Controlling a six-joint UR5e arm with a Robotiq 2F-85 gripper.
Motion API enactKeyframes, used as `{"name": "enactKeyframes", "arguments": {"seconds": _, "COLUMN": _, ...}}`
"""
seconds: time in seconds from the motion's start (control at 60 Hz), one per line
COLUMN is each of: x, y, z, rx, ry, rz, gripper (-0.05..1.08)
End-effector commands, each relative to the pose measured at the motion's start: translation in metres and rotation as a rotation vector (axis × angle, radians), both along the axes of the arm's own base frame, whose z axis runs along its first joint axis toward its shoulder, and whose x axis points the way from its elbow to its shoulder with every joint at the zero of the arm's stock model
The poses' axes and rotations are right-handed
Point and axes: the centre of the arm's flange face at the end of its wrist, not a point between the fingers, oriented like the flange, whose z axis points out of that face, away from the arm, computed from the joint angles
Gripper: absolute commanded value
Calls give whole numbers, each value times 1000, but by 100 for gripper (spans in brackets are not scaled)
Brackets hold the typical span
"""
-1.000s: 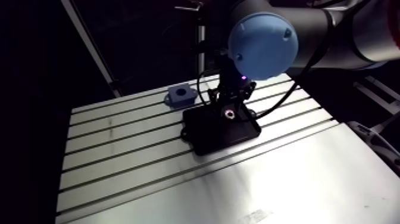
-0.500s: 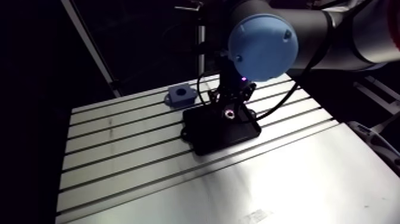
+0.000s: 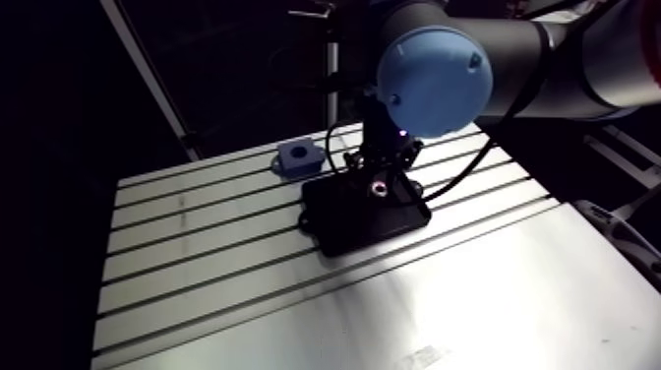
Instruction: Pick up the bearing and press it into the housing until flush.
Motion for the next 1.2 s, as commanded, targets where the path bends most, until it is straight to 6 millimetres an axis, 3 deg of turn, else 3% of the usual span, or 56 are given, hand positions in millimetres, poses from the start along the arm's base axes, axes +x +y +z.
{"name": "enactKeyframes", "arguments": {"seconds": 0.017, "x": 0, "y": 0, "z": 0, "rx": 0, "ry": 1, "rz": 0, "gripper": 46}}
{"name": "enactKeyframes", "arguments": {"seconds": 1.2, "x": 1, "y": 5, "z": 0, "rx": -2, "ry": 0, "rz": -8, "gripper": 61}}
